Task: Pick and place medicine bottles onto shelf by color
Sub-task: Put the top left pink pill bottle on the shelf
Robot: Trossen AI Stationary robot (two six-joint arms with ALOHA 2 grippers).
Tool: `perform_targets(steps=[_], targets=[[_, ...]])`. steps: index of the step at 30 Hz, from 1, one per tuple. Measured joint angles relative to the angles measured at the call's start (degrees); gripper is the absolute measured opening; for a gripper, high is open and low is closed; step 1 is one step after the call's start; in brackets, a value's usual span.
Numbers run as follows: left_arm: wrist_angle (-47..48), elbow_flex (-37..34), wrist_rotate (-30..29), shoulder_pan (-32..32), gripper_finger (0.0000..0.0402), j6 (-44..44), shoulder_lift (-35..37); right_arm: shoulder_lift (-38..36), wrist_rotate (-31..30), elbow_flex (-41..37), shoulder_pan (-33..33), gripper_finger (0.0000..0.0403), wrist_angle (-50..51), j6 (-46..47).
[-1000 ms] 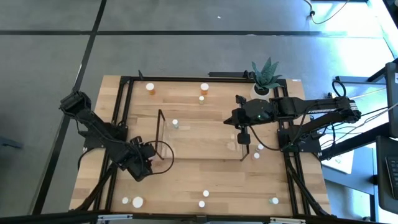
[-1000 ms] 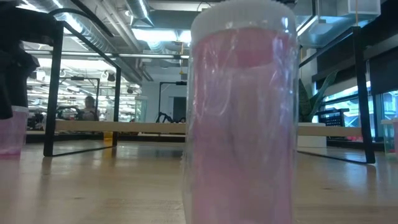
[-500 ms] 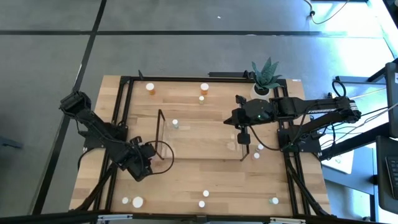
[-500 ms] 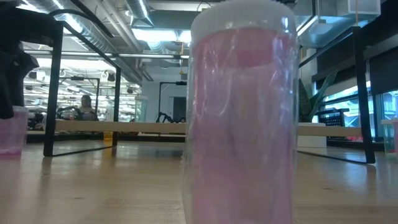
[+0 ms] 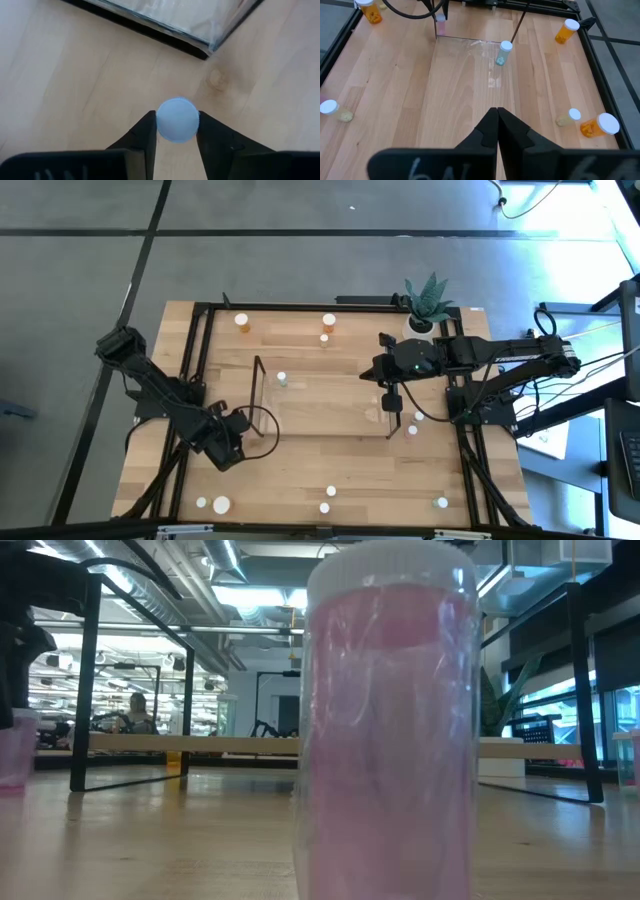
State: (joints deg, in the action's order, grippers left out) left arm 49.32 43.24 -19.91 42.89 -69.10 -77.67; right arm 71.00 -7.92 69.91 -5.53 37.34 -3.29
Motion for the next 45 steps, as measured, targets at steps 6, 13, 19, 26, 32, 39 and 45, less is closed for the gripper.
perform_targets(steps=[6,13,19,26,32,39,45], targets=[[0.24,2.67,1.73,0.91,0.0105,-1.26,0.99,0.00,0.00,0.00,0.01,0.0010,0.00,-0.02],[2.44,9.85,2.12,3.26,0.0105,-1.29,0.99,0.00,0.00,0.00,-0.01,0.0010,-0.01,-0.01],[7.16,17.68,4.70,4.47,0.0105,-2.32,0.99,0.00,0.00,0.00,0.01,0.0010,0.00,-0.02],[9.24,27.79,1.11,4.18,0.0105,5.34,0.99,0.00,0.00,0.00,0.01,0.0010,0.00,-0.02],[12.76,35.54,-1.60,-0.36,0.0105,15.18,0.99,0.00,0.00,0.00,0.01,0.0010,-0.02,-0.02],[12.82,40.12,-1.57,-12.19,0.0105,30.93,0.79,0.00,0.00,0.00,-0.01,0.0010,-0.02,-0.02],[9.49,40.68,1.08,-22.83,0.0105,43.32,0.67,0.00,0.00,0.00,-0.01,0.0010,-0.02,-0.02]])
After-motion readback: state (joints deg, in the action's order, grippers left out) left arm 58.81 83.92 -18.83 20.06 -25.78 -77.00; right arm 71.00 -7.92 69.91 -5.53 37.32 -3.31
